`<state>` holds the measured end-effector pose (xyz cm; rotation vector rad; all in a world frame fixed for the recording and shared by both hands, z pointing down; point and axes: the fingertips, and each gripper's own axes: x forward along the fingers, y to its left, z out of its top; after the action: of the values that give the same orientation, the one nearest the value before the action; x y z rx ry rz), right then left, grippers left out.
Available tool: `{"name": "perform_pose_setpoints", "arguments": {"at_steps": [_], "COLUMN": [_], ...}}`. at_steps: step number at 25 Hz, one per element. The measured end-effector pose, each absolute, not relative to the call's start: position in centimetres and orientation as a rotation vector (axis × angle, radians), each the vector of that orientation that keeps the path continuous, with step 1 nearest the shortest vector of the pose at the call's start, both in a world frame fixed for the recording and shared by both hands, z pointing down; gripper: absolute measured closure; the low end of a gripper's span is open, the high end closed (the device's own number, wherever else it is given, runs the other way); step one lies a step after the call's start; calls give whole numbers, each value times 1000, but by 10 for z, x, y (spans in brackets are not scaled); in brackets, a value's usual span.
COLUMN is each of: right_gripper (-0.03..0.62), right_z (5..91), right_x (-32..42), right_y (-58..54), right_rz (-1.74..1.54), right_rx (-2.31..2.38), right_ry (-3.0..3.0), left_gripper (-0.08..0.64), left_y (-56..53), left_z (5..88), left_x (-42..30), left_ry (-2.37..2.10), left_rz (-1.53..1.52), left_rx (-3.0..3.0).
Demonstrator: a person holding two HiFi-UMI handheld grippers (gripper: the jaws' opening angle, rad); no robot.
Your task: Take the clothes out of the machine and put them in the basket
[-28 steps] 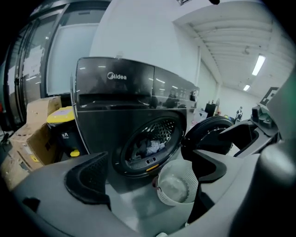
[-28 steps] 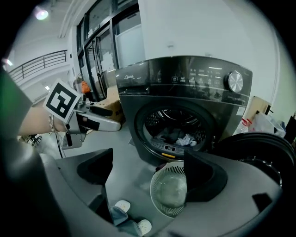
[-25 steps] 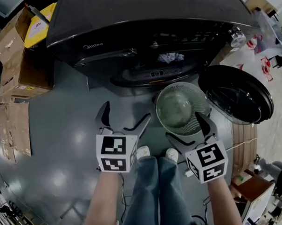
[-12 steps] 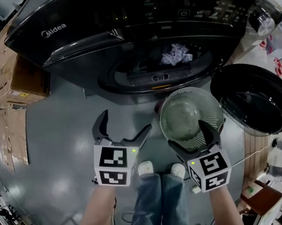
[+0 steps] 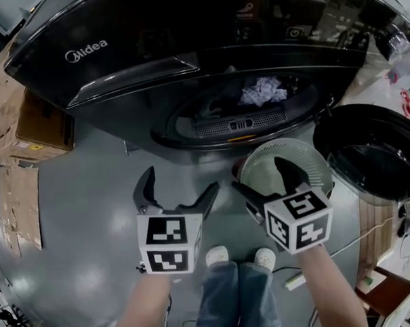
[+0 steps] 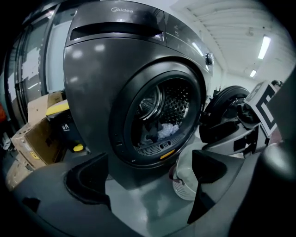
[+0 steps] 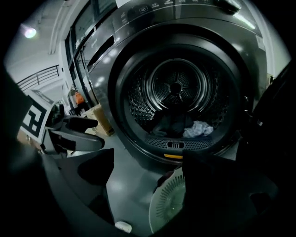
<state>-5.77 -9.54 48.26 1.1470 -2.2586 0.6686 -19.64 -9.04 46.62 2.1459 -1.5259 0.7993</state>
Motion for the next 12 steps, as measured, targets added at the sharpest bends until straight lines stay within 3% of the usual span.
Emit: {"name": "perform_pose_setpoints", "arguments": {"at_steps": [12], "right_gripper": [156], "right_z": [540], "right_x": [-104], "right_y": [-218], "right_rz": [656], "right_rx": [1255], "right_ry": [-2326], "left_gripper": [-6], "left_y": [-123], "left_z": [502], "left_x": [-235], "left_ry": [-1666], "left_rz": [886], "left_rx": [2027]}}
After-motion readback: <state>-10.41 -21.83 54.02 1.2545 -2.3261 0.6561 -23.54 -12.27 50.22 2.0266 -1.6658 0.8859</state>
